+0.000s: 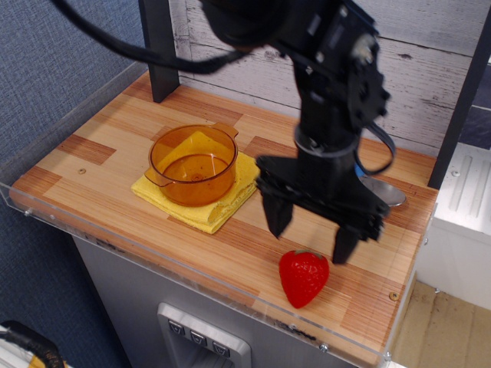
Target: Pick red doll and drop it on the vessel
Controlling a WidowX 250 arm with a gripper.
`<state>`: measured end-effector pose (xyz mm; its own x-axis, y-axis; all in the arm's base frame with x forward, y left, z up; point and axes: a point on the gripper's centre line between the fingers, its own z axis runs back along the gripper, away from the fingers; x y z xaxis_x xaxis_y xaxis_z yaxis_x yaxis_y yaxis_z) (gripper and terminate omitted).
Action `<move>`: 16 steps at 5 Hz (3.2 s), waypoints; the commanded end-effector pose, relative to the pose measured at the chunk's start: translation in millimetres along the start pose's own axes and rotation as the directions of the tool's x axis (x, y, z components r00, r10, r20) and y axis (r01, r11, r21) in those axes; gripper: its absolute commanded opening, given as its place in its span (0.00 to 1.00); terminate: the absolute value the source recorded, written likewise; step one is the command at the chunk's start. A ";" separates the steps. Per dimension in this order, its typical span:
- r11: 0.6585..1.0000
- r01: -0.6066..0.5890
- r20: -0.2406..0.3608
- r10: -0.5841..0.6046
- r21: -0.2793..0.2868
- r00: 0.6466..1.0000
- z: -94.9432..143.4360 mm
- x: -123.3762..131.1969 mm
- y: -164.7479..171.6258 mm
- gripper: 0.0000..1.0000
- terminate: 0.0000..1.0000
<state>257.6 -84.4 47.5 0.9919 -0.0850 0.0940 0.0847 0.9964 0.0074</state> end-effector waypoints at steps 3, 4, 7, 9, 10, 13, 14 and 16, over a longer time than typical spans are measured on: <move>1.000 0.022 -0.052 -0.022 0.009 0.998 -19.2 -9.6 -1.7 1.00 0.00; 1.000 0.020 -0.057 -0.020 0.010 0.998 -22.1 -10.6 -1.4 1.00 0.00; 1.000 0.020 -0.007 -0.020 0.016 1.000 -11.2 -8.9 -0.9 0.00 0.00; 0.997 -0.068 0.022 0.067 0.035 0.998 26.7 10.4 19.0 0.00 0.00; 0.992 -0.127 0.070 0.125 0.024 0.990 40.6 28.0 36.8 0.00 0.00; 0.924 -0.365 0.174 0.343 0.117 0.923 69.8 65.7 112.9 0.00 0.00; 0.900 -0.412 0.200 0.382 0.143 0.902 70.5 68.6 141.1 0.00 0.00; 0.843 -0.505 0.262 0.453 0.187 0.853 56.9 75.6 181.6 0.00 0.00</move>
<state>348.9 87.6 95.2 0.8712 0.3781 0.3132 -0.4385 0.8861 0.1502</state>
